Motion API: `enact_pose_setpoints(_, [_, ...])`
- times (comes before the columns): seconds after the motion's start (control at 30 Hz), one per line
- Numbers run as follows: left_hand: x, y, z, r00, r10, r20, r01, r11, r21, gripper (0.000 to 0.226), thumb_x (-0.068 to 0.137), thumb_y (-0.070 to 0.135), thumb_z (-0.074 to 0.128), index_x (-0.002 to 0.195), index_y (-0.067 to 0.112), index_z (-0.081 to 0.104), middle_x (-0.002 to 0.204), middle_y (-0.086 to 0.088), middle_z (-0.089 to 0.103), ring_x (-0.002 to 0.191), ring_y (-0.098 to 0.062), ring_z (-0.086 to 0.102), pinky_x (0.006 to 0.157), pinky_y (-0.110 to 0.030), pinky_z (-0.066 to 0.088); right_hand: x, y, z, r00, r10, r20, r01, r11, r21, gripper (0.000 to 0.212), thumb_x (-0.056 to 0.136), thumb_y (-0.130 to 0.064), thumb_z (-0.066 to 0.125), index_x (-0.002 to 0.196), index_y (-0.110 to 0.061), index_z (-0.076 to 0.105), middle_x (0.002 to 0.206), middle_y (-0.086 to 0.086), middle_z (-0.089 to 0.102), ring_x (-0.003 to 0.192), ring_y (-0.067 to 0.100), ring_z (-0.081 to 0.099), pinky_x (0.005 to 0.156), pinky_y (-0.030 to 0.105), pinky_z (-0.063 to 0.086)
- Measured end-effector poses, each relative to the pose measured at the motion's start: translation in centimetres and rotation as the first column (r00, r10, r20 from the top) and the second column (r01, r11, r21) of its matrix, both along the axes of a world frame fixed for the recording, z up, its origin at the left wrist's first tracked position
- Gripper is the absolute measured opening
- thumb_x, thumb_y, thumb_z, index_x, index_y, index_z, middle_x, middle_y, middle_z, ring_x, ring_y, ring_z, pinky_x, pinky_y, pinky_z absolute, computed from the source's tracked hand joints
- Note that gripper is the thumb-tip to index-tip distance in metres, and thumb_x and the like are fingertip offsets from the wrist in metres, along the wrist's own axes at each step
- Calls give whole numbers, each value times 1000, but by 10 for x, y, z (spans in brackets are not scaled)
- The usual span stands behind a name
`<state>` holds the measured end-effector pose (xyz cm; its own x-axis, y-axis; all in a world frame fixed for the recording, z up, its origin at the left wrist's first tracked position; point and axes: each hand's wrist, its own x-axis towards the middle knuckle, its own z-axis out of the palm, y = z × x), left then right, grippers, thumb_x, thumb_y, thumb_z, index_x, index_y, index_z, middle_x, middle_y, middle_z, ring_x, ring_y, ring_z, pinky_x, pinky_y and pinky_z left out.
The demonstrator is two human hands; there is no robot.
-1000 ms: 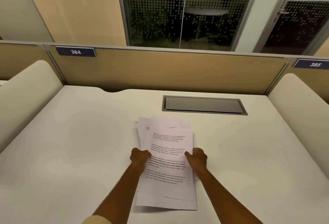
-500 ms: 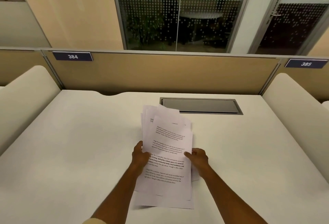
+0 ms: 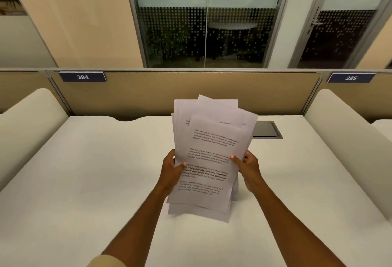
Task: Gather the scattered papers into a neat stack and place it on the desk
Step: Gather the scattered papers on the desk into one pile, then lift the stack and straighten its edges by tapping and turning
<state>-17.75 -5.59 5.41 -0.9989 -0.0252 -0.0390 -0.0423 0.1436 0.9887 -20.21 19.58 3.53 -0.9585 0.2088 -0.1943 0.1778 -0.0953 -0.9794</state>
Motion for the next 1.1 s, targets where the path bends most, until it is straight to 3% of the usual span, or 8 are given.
enact_pose_setpoints(0.17, [-11, 21, 13, 993, 96, -66, -94, 995, 31, 33, 92, 15, 61, 123, 18, 52, 116, -8, 65, 98, -28, 68, 79, -46, 61, -5, -4, 28, 986, -36, -165, 55, 992, 109, 23, 87, -22, 69, 107, -21, 57, 105, 0, 69, 86, 16, 71, 64, 25, 61])
enact_pose_setpoints(0.4, [-14, 38, 16, 975, 192, -110, -183, 980, 80, 40, 93, 13, 58, 131, 18, 48, 119, -8, 62, 105, -27, 64, 83, -46, 60, -2, -10, 44, 964, -102, -246, 118, 992, 48, 30, 90, -23, 65, 119, -22, 55, 102, -11, 67, 83, 10, 70, 56, 15, 55])
enact_pose_setpoints(0.53, [-9, 38, 9, 972, 206, -116, -198, 977, 77, 41, 93, 13, 58, 133, 18, 47, 119, -8, 62, 105, -27, 63, 83, -46, 60, 4, -12, 38, 962, -107, -250, 118, 993, 28, 32, 90, -22, 65, 120, -26, 55, 105, -12, 67, 88, 13, 69, 58, 16, 57])
enact_pose_setpoints(0.7, [-6, 32, 4, 967, 239, -89, -232, 969, 85, 47, 84, 23, 58, 130, 18, 49, 117, -7, 63, 103, -27, 64, 82, -45, 60, 10, -18, 35, 963, -90, -255, 94, 996, 4, 25, 90, -22, 65, 108, -36, 56, 103, -15, 68, 86, 9, 71, 58, 16, 56])
enact_pose_setpoints(0.87, [-6, 26, 1, 964, 254, -84, -249, 966, 65, 45, 82, 28, 56, 127, 22, 52, 114, -6, 64, 100, -28, 65, 77, -44, 61, 14, -21, 23, 969, -47, -244, 63, 996, 57, 32, 90, -24, 66, 119, -27, 54, 110, -4, 68, 95, 18, 69, 69, 24, 61])
enact_pose_setpoints(1.0, [-6, 22, -2, 957, 280, -71, -276, 959, 60, 44, 79, 29, 58, 122, 27, 53, 112, -3, 65, 97, -28, 66, 71, -39, 62, 17, -22, 15, 972, -18, -233, 40, 995, 92, 40, 89, -24, 67, 124, -26, 50, 113, -5, 65, 98, 19, 67, 68, 19, 59])
enact_pose_setpoints(1.1, [-7, 20, -2, 949, 305, -80, -299, 951, 77, 40, 79, 37, 60, 117, 28, 55, 108, -3, 67, 93, -27, 69, 66, -34, 62, 16, -22, 14, 978, 8, -210, 17, 993, 115, 40, 86, -26, 70, 120, -29, 49, 111, -5, 64, 97, 21, 67, 71, 25, 60])
